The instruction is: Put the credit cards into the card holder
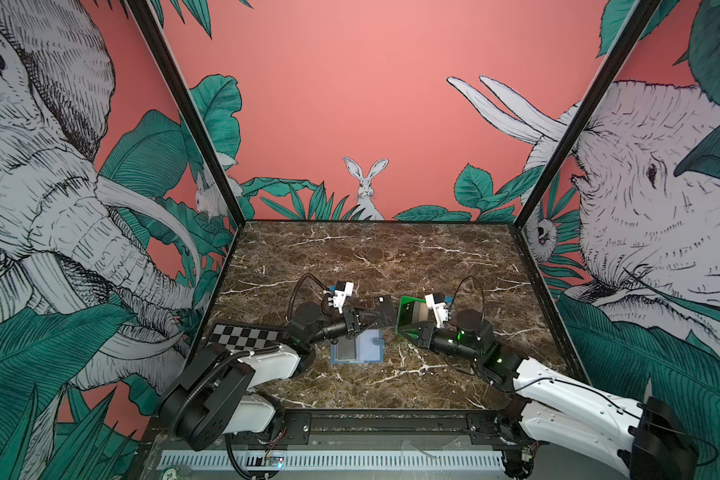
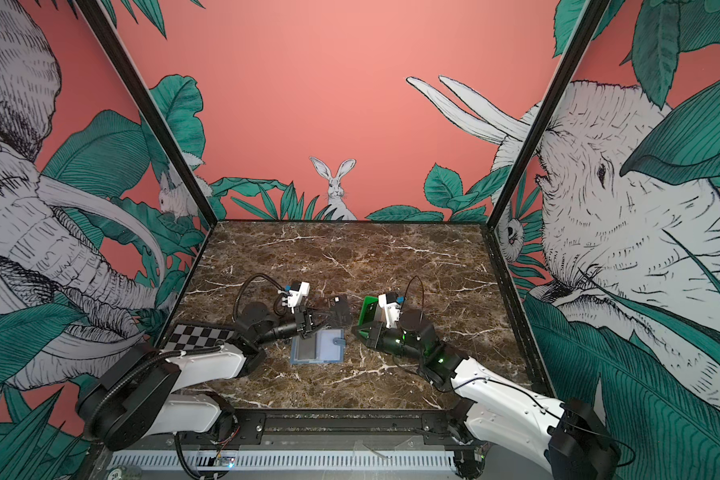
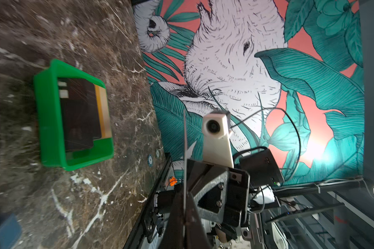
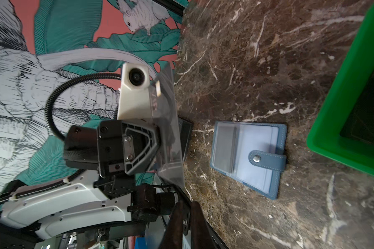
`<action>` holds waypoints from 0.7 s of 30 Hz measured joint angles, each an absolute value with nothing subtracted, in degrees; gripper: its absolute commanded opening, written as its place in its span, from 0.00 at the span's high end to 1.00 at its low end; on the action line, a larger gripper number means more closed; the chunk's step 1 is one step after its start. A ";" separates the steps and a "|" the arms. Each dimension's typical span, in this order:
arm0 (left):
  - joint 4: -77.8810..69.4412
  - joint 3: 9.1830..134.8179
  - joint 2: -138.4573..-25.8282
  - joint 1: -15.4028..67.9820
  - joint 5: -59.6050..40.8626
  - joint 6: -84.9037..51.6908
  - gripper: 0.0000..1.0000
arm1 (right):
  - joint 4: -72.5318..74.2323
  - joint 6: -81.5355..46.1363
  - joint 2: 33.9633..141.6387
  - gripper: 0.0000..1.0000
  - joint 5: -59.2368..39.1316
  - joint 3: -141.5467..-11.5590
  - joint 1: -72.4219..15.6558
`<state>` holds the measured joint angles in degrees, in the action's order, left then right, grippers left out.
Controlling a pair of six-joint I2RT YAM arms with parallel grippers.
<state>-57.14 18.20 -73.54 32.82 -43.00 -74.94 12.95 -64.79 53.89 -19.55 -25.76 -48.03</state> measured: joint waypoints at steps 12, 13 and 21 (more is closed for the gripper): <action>-10.98 18.92 -54.76 20.05 -52.80 -53.52 0.98 | -1.76 -59.99 70.54 0.84 -5.37 -36.49 -59.75; -6.72 19.44 -54.33 19.84 -52.93 -51.51 0.98 | -2.13 -59.96 72.66 0.84 -4.67 -37.45 -60.31; 12.62 24.23 -54.17 19.77 -49.36 -39.90 0.98 | -5.61 -59.70 83.68 0.85 -1.17 -42.54 -61.08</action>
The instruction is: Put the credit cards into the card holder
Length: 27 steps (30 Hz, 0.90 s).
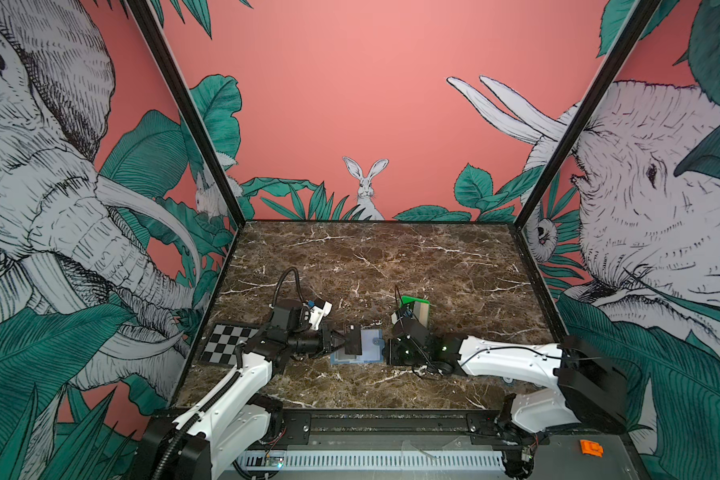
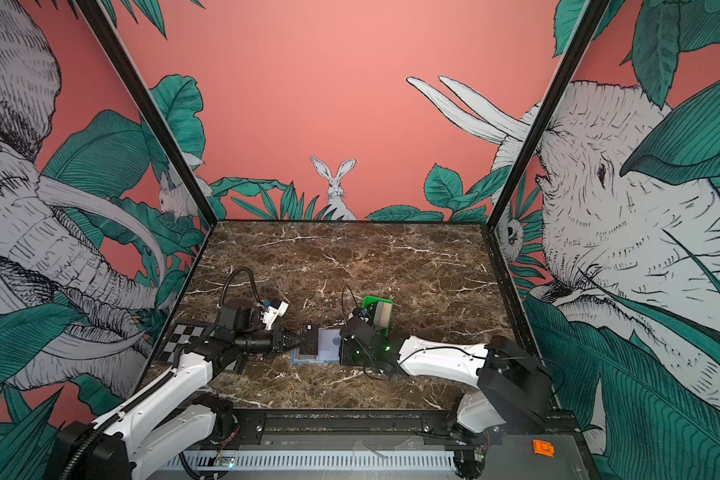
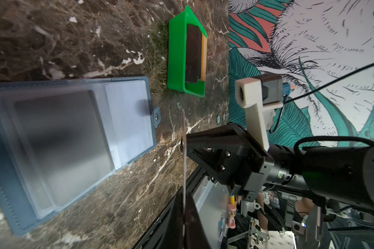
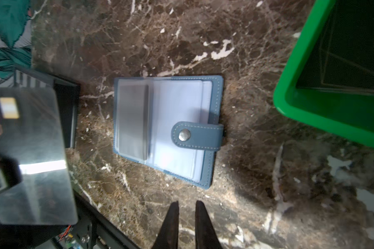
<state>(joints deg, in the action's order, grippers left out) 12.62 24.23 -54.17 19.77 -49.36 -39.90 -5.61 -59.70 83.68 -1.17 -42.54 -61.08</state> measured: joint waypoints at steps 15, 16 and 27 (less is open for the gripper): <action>19.11 28.34 -65.08 19.77 -43.83 -32.56 0.98 | -8.05 -58.43 92.77 0.87 -0.56 -45.80 -61.08; 18.87 28.34 -65.78 19.77 -43.83 -32.45 0.97 | -8.14 -58.39 93.25 0.87 -0.58 -45.80 -61.08; 15.40 28.91 -71.99 19.77 -43.59 -31.18 0.98 | -8.03 -58.24 93.67 0.88 -0.38 -46.06 -61.10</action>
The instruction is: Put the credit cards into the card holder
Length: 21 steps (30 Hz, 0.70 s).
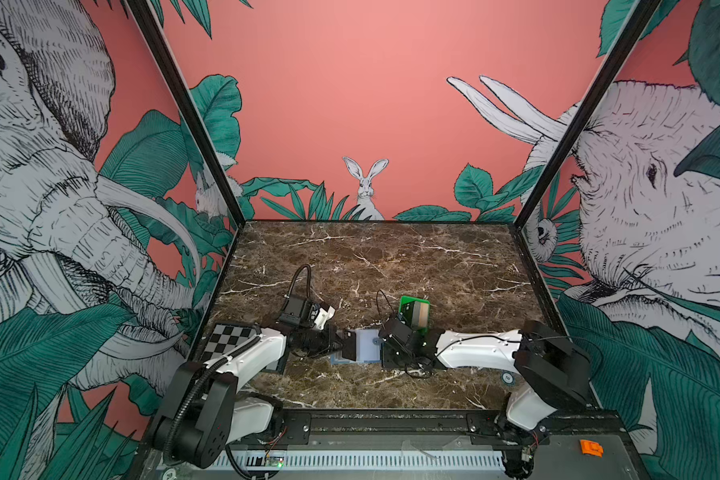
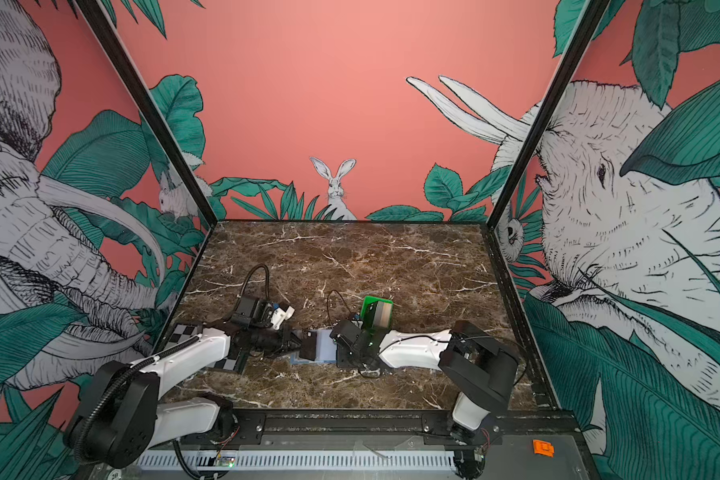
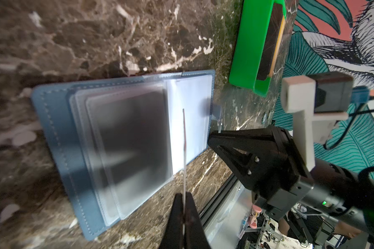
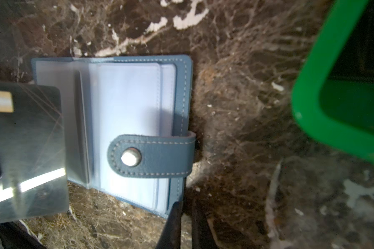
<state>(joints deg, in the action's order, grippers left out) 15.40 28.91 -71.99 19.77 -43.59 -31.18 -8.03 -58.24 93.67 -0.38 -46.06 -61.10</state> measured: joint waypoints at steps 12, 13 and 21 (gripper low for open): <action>10.04 29.21 -77.78 19.77 -43.46 -30.79 0.98 | -8.23 -58.24 94.39 0.88 -0.19 -46.85 -61.10; 9.61 29.21 -78.19 19.79 -43.48 -30.79 0.98 | -8.23 -58.24 94.41 0.88 -0.16 -46.89 -61.10; 6.66 29.19 -80.23 20.58 -43.51 -31.05 0.98 | -8.49 -58.24 94.56 0.89 -0.10 -47.11 -61.10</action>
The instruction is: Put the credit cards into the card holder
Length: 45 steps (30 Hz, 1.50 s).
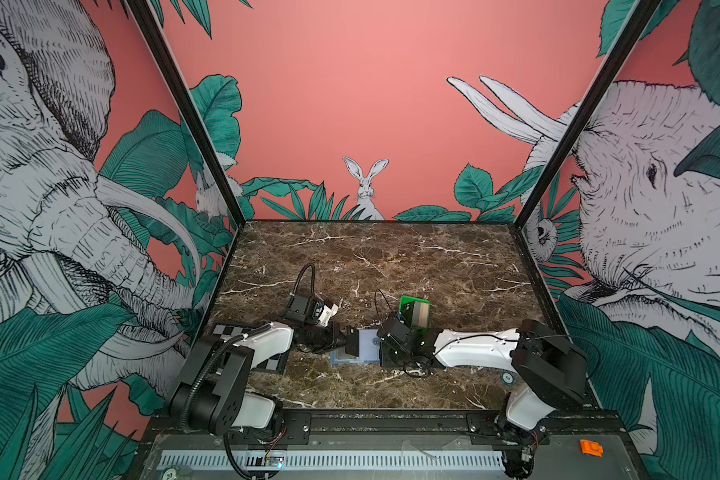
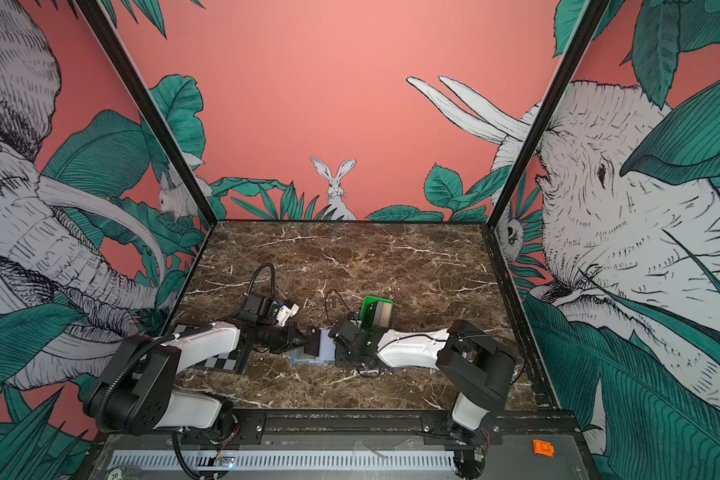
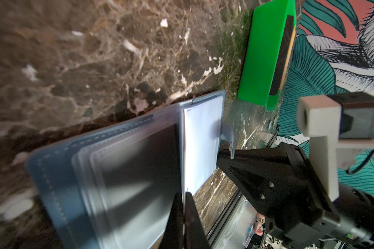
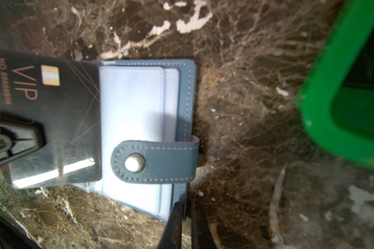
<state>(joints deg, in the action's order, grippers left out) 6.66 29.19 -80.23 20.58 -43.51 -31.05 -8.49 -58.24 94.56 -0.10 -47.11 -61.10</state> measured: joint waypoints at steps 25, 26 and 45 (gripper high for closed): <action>2.00 26.37 -79.92 22.06 -43.72 -33.43 0.99 | -8.49 -58.24 94.65 0.90 0.14 -47.11 -61.10; 2.00 26.30 -79.72 22.09 -43.72 -33.43 0.99 | -8.47 -58.24 94.67 0.90 0.19 -47.11 -61.10; -3.20 25.04 -81.60 22.85 -44.73 -36.64 0.93 | -8.49 -58.24 95.09 0.90 0.27 -47.55 -61.10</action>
